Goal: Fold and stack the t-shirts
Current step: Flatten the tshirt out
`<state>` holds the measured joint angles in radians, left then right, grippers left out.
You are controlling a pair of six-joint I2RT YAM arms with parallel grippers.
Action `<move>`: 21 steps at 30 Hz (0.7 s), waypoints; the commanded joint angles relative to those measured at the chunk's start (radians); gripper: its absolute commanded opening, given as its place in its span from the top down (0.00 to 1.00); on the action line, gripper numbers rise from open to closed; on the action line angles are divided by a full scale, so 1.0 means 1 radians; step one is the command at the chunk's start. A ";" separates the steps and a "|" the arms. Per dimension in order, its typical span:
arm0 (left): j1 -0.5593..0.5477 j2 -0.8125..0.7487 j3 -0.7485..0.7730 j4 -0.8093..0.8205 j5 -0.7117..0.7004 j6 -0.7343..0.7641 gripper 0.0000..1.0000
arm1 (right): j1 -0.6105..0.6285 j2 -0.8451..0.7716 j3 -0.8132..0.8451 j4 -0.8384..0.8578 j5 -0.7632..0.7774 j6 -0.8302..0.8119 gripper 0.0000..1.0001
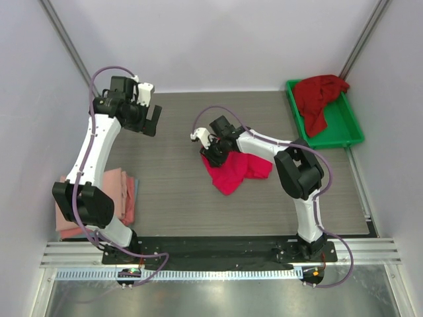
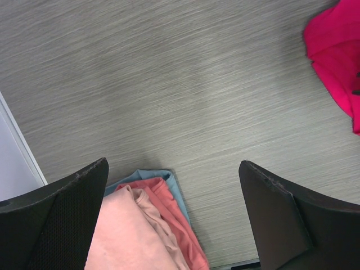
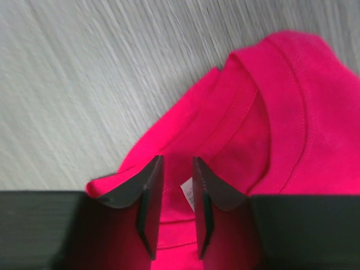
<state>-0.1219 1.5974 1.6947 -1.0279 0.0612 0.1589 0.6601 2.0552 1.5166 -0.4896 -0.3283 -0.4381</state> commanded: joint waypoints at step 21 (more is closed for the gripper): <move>0.031 -0.004 0.016 0.034 0.012 -0.012 0.02 | 0.015 -0.066 0.028 -0.042 0.200 -0.022 0.55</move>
<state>-0.0982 1.5963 1.6806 -1.0248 0.0643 0.1562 0.6708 2.0350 1.5169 -0.4976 -0.1295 -0.4450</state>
